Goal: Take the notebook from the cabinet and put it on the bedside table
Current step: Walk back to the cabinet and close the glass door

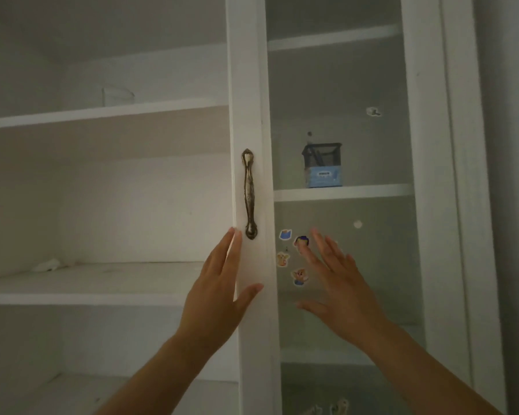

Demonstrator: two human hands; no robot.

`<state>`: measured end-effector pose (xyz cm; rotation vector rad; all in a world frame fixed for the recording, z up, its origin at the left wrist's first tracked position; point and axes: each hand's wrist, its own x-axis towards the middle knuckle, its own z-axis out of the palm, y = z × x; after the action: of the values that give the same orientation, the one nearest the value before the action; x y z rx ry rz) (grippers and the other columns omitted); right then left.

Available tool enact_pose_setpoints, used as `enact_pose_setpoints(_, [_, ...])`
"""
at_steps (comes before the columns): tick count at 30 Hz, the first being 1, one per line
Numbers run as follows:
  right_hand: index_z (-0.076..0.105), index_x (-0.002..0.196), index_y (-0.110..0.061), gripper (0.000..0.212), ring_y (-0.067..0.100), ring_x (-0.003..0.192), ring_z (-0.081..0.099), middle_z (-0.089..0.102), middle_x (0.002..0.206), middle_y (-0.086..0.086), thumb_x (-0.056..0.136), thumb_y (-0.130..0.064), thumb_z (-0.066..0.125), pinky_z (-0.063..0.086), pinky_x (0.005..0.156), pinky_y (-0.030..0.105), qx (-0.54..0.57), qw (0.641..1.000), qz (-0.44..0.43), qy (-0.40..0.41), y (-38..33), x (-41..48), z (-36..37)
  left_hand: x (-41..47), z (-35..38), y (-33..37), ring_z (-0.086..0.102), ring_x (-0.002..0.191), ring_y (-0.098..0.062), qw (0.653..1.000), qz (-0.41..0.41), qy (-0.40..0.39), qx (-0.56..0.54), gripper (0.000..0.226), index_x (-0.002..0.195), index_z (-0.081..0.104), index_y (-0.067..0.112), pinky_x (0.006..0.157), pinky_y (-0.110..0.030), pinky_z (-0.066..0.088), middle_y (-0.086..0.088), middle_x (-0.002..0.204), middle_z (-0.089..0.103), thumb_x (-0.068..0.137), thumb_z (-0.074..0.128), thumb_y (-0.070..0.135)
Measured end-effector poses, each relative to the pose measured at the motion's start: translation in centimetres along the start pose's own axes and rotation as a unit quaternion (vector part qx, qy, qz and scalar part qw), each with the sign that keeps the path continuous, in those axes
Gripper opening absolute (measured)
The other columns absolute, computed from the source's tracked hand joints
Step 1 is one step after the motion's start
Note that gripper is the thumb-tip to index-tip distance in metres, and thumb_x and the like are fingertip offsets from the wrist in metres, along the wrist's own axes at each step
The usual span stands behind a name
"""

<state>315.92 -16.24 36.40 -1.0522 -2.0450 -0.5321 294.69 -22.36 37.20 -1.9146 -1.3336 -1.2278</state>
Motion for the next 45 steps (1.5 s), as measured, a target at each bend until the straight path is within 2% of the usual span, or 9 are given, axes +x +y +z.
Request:
enact_pose_setpoints(3, [-0.025,0.132,-0.047,0.111,0.008,0.132,-0.031,-0.034,0.144,-0.018,0.067,-0.062,0.064,-0.002,0.11,0.048,-0.048,0.998,0.04,0.011,1.3,-0.8,-0.1,-0.6,0.6,1.1,0.019,0.134,-0.017,0.996,0.066,0.001,0.064,0.086,0.144,0.009,0.024,0.1,-0.041,0.027,0.0,0.15,0.015,0.077,0.057,0.049])
enact_pose_setpoints(6, [-0.027,0.132,-0.047,0.112,0.012,0.134,-0.029,-0.032,0.146,-0.014,0.064,-0.068,0.061,-0.005,0.109,0.046,-0.04,0.998,0.055,0.017,1.8,-1.1,0.0,-0.2,1.8,2.1,0.017,0.136,-0.025,0.987,0.111,-0.012,0.117,0.091,0.143,0.009,0.023,0.102,-0.05,0.025,-0.002,0.149,0.014,0.074,0.062,0.048])
enact_pose_setpoints(9, [-0.022,0.135,-0.045,0.11,0.011,0.134,-0.03,-0.033,0.147,-0.013,0.066,-0.066,0.061,-0.006,0.11,0.045,-0.04,0.998,0.042,0.01,2.3,-1.1,0.1,0.3,2.7,2.2,0.01,0.139,-0.026,0.983,0.087,-0.035,0.155,0.097,0.144,0.009,0.018,0.106,-0.05,0.018,-0.006,0.152,0.012,0.072,0.066,0.048])
enact_pose_setpoints(13, [-0.018,0.137,-0.043,0.111,0.012,0.135,-0.028,-0.033,0.147,-0.013,0.066,-0.062,0.065,-0.003,0.11,0.044,-0.046,0.998,0.033,-0.008,3.1,-1.7,0.4,0.5,3.5,1.7,0.027,0.133,-0.03,0.974,0.092,-0.033,0.203,0.098,0.138,0.03,0.006,0.101,-0.049,0.025,-0.015,0.146,0.033,0.061,0.077,0.045])
enact_pose_setpoints(25, [-0.017,0.138,-0.042,0.115,0.015,0.136,-0.028,-0.029,0.15,-0.01,0.063,-0.062,0.068,-0.003,0.109,0.045,-0.057,0.998,0.038,-0.017,3.5,-1.6,1.5,1.5,5.1,0.3,0.027,0.132,-0.029,0.977,0.101,-0.013,0.188,0.09,0.137,0.032,0.007,0.097,-0.047,0.029,-0.015,0.144,0.035,0.065,0.068,0.047])
enact_pose_setpoints(33, [-0.019,0.138,-0.04,0.113,0.016,0.135,-0.029,-0.031,0.149,-0.009,0.065,-0.063,0.064,-0.003,0.11,0.047,-0.073,0.996,0.04,-0.022,3.1,-1.7,1.3,1.3,4.3,0.1,0.021,0.134,-0.03,0.976,0.127,-0.019,0.173,0.086,0.138,0.03,0.007,0.099,-0.047,0.027,-0.011,0.146,0.018,0.07,0.069,0.043])
enact_pose_setpoints(36, [-0.021,0.138,-0.037,0.115,0.019,0.135,-0.03,-0.032,0.149,-0.005,0.064,-0.068,0.061,-0.005,0.11,0.047,-0.072,0.996,0.055,-0.017,2.4,-1.7,1.6,0.7,4.1,-0.2,0.018,0.135,-0.029,0.981,0.117,-0.038,0.151,0.091,0.141,0.022,0.008,0.097,-0.045,0.028,-0.011,0.147,0.013,0.07,0.068,0.043])
enact_pose_setpoints(40, [-0.022,0.138,-0.034,0.119,0.02,0.134,-0.031,-0.032,0.149,-0.003,0.063,-0.067,0.064,-0.004,0.109,0.046,-0.07,0.995,0.068,-0.008,1.9,-1.7,2.3,0.6,4.8,-1.1,-0.022,0.136,-0.014,0.983,0.089,-0.087,0.136,0.094,0.135,-0.019,0.023,0.104,-0.033,0.012,0.006,0.145,-0.029,0.081,0.051,0.052])
enact_pose_setpoints(45, [-0.021,0.139,-0.035,0.12,0.018,0.135,-0.03,-0.032,0.149,-0.005,0.062,-0.067,0.064,-0.003,0.11,0.045,-0.063,0.995,0.075,-0.008,2.0,-1.5,2.4,0.7,5.1,-1.5,-0.031,0.131,-0.009,0.982,0.095,-0.091,0.136,0.093,0.133,-0.023,0.024,0.104,-0.029,0.01,0.01,0.141,-0.035,0.082,0.049,0.054])
